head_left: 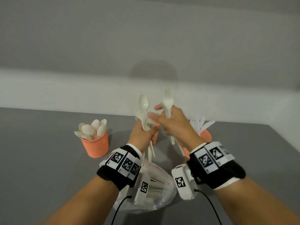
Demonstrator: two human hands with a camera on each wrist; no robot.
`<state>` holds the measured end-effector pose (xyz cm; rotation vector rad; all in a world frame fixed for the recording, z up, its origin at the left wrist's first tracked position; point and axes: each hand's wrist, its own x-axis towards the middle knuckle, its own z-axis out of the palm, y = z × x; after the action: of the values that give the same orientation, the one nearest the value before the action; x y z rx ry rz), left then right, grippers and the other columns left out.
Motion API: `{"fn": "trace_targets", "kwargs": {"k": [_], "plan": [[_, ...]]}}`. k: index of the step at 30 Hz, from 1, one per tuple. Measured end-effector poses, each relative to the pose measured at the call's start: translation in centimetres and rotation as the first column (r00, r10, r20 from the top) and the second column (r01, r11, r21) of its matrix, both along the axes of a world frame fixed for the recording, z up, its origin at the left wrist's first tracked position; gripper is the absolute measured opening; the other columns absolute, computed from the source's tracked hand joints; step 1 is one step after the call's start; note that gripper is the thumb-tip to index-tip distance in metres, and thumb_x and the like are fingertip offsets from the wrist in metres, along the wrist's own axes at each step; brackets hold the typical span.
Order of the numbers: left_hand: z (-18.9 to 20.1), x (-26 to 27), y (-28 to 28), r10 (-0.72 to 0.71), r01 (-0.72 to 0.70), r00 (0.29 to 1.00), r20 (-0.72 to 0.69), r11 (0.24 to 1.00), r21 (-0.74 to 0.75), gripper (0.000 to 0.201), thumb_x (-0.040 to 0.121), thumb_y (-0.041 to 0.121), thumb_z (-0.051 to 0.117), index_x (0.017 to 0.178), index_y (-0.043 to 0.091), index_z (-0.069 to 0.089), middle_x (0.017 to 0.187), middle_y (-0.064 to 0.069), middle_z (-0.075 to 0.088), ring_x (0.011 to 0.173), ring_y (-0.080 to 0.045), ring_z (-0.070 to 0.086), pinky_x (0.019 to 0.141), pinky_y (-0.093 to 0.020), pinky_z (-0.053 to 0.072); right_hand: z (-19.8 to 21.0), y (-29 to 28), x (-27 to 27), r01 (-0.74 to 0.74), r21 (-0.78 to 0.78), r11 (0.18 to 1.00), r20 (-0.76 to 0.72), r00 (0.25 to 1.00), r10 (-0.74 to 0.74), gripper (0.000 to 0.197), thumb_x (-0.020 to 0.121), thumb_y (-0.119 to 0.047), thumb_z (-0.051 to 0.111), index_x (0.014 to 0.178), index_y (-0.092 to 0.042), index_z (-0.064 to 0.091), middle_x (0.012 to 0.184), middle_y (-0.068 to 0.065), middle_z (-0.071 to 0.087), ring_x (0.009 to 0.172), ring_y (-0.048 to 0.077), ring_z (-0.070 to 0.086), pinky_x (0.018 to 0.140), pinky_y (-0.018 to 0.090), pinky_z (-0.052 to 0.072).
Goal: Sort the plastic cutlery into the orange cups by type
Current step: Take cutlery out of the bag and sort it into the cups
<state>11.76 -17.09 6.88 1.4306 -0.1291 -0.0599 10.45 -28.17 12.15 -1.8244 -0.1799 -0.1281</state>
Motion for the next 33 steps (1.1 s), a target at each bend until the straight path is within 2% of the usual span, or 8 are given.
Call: {"fn": "trace_targets", "kwargs": {"k": [4, 9, 13, 17, 20, 25, 28, 33], "plan": [[0.0, 0.1, -0.6, 0.074, -0.075, 0.996, 0.053, 0.997, 0.012, 0.01, 0.093, 0.003, 0.044, 0.099, 0.011, 0.044, 0.075, 0.001, 0.057, 0.062, -0.005, 0.058, 0.051, -0.016, 0.047, -1.8, 1.8, -0.1, 0.02, -0.073, 0.997, -0.035, 0.999, -0.022, 0.032, 0.073, -0.02, 0.077, 0.099, -0.007, 0.065, 0.095, 0.012, 0.071, 0.091, 0.026, 0.068, 0.082, 0.045, 0.056], [0.0, -0.7, 0.2, -0.093, 0.095, 0.995, 0.022, 0.986, -0.138, 0.056, 0.077, -0.012, 0.044, 0.127, 0.012, 0.037, 0.098, -0.008, 0.059, 0.083, -0.016, 0.06, 0.061, -0.022, 0.053, -1.8, 1.8, 0.3, 0.102, -0.002, 0.995, -0.104, 0.989, -0.101, 0.015, 0.087, -0.015, 0.057, 0.094, -0.005, 0.065, 0.069, 0.008, 0.064, 0.059, 0.018, 0.061, 0.058, 0.033, 0.054], [0.5, -0.4, 0.6, -0.187, 0.127, 0.974, -0.124, 0.916, -0.38, 0.033, 0.098, 0.027, 0.035, 0.118, 0.009, 0.054, 0.103, -0.015, 0.064, 0.093, -0.026, 0.062, 0.077, -0.042, 0.055, -2.2, 1.6, 0.4, -0.002, 0.102, 0.995, -0.179, 0.984, 0.02, 0.021, 0.094, -0.019, 0.046, 0.1, -0.006, 0.062, 0.072, 0.005, 0.064, 0.065, 0.018, 0.061, 0.067, 0.039, 0.053], [0.4, 0.2, 1.4, -0.096, 0.03, 0.98, -0.175, 0.938, -0.345, 0.028, 0.101, 0.022, 0.031, 0.103, 0.006, 0.054, 0.064, -0.004, 0.06, 0.057, -0.017, 0.057, 0.062, -0.032, 0.052, -1.8, 1.2, 0.4, -0.044, 0.217, 0.975, -0.186, 0.979, 0.085, 0.027, 0.098, -0.02, 0.042, 0.092, -0.001, 0.061, 0.065, 0.001, 0.064, 0.05, 0.009, 0.056, 0.056, 0.026, 0.049], [0.5, 0.7, 2.2, -0.007, -0.064, 0.978, -0.208, 0.939, -0.336, 0.014, 0.097, 0.008, 0.038, 0.094, 0.008, 0.051, 0.07, -0.004, 0.051, 0.046, -0.008, 0.046, 0.048, -0.022, 0.045, -1.6, 0.3, 1.5, 0.043, 0.284, 0.958, -0.168, 0.986, 0.005, 0.025, 0.098, -0.026, 0.043, 0.089, -0.007, 0.055, 0.074, 0.004, 0.064, 0.07, 0.021, 0.062, 0.074, 0.038, 0.054], [0.7, 1.2, 4.6, -0.026, -0.046, 0.98, -0.198, 0.937, -0.347, 0.018, 0.092, -0.004, 0.04, 0.089, 0.013, 0.046, 0.072, -0.005, 0.054, 0.043, -0.007, 0.047, 0.044, -0.022, 0.043, -0.5, -1.4, 5.0, 0.177, 0.379, 0.908, -0.002, 0.982, -0.191, 0.016, 0.098, -0.018, 0.044, 0.083, -0.014, 0.049, 0.071, 0.001, 0.051, 0.063, 0.012, 0.052, 0.068, 0.026, 0.05], [0.9, 1.1, 5.6, -0.027, -0.042, 0.978, -0.205, 0.945, -0.324, 0.027, 0.088, -0.01, 0.036, 0.091, 0.015, 0.046, 0.07, -0.004, 0.056, 0.043, -0.008, 0.044, 0.045, -0.022, 0.041, -0.7, -1.2, 7.3, 0.218, 0.355, 0.909, 0.119, 0.954, -0.275, 0.004, 0.096, -0.012, 0.046, 0.096, -0.016, 0.045, 0.076, 0.0, 0.049, 0.065, 0.011, 0.051, 0.069, 0.022, 0.049], [1.1, 1.1, 6.5, -0.027, -0.03, 0.982, -0.185, 0.954, -0.299, 0.031, 0.085, -0.015, 0.028, 0.094, 0.009, 0.047, 0.074, -0.007, 0.054, 0.041, -0.007, 0.043, 0.044, -0.021, 0.042, -2.7, 1.1, 10.8, 0.302, 0.304, 0.903, 0.175, 0.915, -0.365, 0.029, 0.095, -0.012, 0.047, 0.122, -0.006, 0.041, 0.092, 0.0, 0.052, 0.074, 0.009, 0.054, 0.078, 0.023, 0.048]]}}
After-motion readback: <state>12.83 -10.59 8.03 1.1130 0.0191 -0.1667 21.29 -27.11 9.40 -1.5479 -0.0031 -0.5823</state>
